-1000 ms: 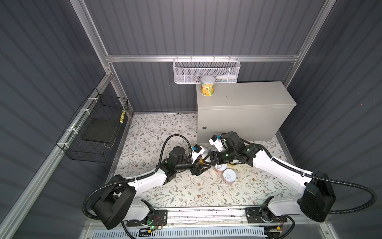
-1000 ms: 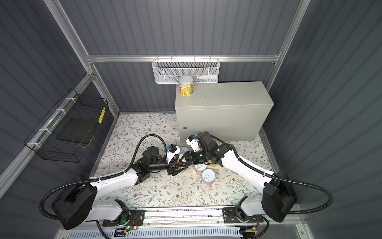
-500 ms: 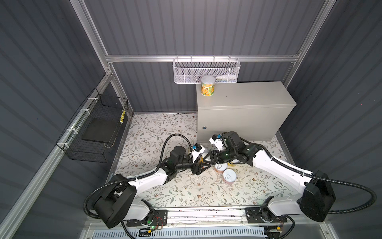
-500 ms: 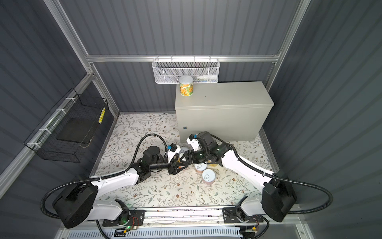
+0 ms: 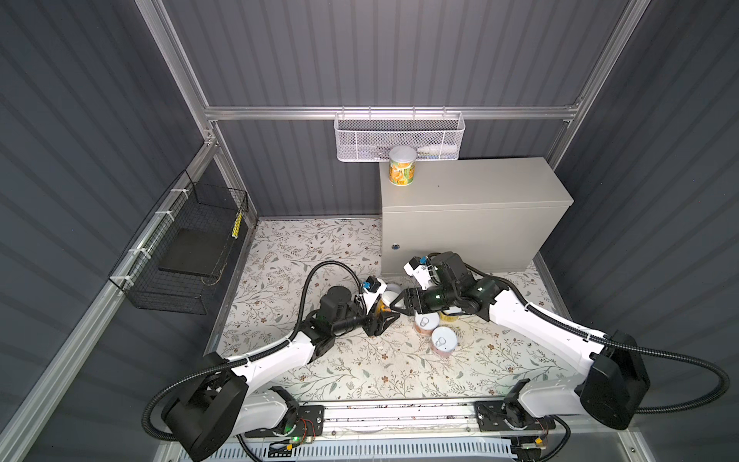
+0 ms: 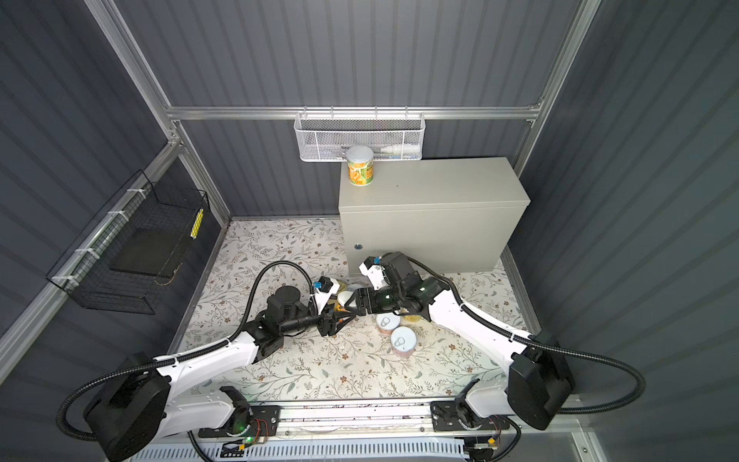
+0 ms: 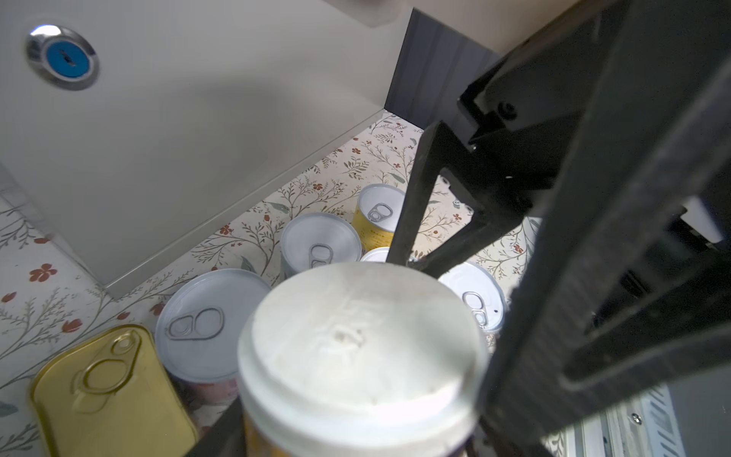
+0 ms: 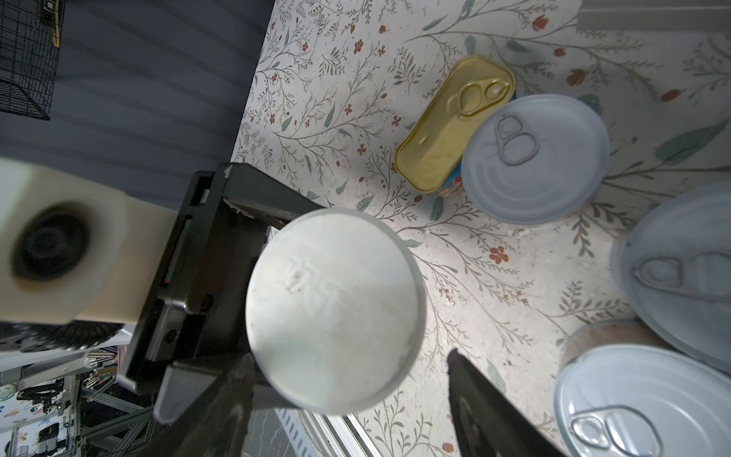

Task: Place and organize the canned foods onto the counter
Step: 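Grasp the yellow can with the left gripper while the right gripper releases and withdraws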

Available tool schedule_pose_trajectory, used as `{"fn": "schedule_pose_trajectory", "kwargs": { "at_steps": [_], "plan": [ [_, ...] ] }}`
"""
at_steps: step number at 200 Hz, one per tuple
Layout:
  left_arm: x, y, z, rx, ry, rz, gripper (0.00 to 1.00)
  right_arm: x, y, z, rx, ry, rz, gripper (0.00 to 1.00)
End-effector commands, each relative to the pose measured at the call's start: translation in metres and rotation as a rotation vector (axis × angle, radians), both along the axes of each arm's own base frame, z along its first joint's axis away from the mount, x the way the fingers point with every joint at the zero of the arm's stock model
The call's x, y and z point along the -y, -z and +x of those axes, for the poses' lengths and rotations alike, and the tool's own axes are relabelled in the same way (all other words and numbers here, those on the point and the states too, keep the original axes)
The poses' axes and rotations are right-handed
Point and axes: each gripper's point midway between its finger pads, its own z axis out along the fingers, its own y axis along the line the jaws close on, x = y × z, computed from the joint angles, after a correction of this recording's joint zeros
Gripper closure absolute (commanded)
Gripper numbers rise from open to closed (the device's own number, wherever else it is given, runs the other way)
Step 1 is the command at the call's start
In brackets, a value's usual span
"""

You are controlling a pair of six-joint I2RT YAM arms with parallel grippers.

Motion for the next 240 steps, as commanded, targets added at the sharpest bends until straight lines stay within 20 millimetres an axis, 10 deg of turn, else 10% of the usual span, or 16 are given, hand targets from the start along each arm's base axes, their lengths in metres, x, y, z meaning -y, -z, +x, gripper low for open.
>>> {"fn": "schedule_pose_trajectory", "kwargs": {
  "at_steps": [1,108,142,240],
  "plan": [
    [-0.003,-0.028,0.005,0.076,-0.034,-0.057,0.66,0.001,-0.010,-0.001,0.026,0.000,0.011,0.22],
    [-0.006,-0.029,0.009,0.069,-0.059,-0.040,0.67,0.041,-0.014,-0.001,0.187,0.152,-0.021,0.17],
    [-0.007,-0.030,0.016,0.073,-0.096,-0.026,0.67,0.066,-0.020,-0.004,0.284,0.236,-0.021,0.01],
    [0.005,-0.101,0.049,0.071,-0.192,-0.113,0.66,0.134,-0.008,-0.020,0.447,0.440,-0.076,0.01]
  ]
}}
